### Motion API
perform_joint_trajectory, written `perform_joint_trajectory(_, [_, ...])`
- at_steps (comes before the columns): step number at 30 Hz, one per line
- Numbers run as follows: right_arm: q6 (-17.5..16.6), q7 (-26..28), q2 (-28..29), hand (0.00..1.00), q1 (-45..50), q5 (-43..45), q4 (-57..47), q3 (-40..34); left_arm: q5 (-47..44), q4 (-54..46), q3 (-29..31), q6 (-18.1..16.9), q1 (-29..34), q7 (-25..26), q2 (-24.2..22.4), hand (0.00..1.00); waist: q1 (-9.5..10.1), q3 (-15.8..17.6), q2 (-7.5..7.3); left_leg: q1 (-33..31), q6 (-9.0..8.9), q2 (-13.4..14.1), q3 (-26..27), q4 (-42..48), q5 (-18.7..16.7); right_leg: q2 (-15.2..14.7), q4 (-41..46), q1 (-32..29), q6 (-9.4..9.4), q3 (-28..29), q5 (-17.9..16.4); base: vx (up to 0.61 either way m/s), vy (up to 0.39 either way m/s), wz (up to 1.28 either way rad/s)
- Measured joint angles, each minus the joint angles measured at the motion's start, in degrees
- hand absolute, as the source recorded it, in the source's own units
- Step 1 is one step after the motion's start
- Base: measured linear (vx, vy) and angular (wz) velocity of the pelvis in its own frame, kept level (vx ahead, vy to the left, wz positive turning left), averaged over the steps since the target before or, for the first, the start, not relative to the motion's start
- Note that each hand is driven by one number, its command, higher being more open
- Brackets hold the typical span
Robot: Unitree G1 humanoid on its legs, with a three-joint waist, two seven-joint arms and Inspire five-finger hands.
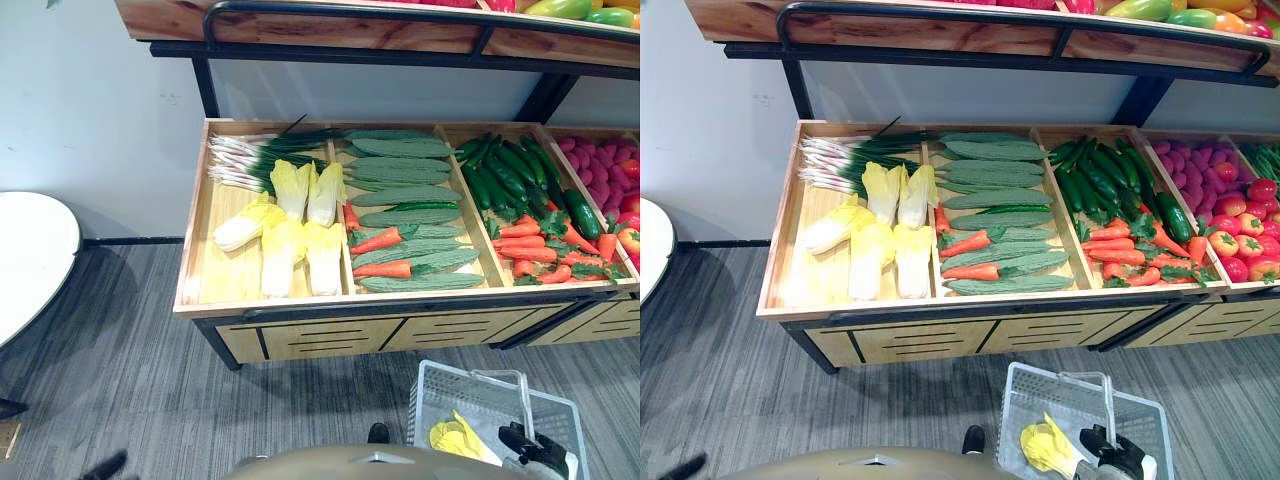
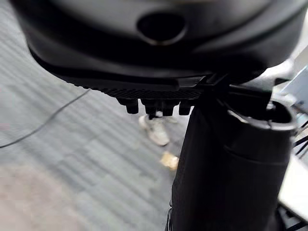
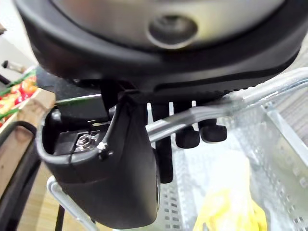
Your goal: Pick vegetable in the basket
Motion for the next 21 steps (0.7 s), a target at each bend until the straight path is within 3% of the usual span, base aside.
perform_joint_trajectory(6, [0.0, -0.8, -0.7, 0.00, -0.8, 0.0, 2.6, 0.0, -0.5, 5.4, -2.2, -0.1, 0.7, -6.8, -0.8, 1.00, -0.63, 0.4, 0.37, 1.3, -0.10, -0.1, 0.0, -1.8, 0.6, 0.0, 0.0, 0.6, 0.08, -0.3, -0.3, 0.00, 0.000, 0.00])
perform_joint_trajectory(14, [0.0, -0.8, -0.8, 0.00, -1.2, -0.1, 2.6, 0.2, -2.0, 6.0, -15.9, -2.5, 0.3, -12.9, -2.4, 1.00, -2.15, 1.6, 0.67, 2.5, -0.20, -0.3, 1.1, -2.7, 0.6, 0.2, 0.0, 0.6, 0.12, 0.8, -0.6, -0.02, -0.007, -0.07])
perform_joint_trajectory(21, [0.2, -0.8, -1.0, 0.00, -1.4, -0.1, 2.6, 0.2, -6.7, 5.9, -21.4, -3.2, 0.2, -17.4, -2.6, 1.00, -3.04, 3.1, 1.31, 3.2, -0.43, 0.4, 2.2, -0.3, -1.3, 0.9, 0.8, 1.1, 0.50, 1.7, -1.4, 0.01, -0.005, -0.08])
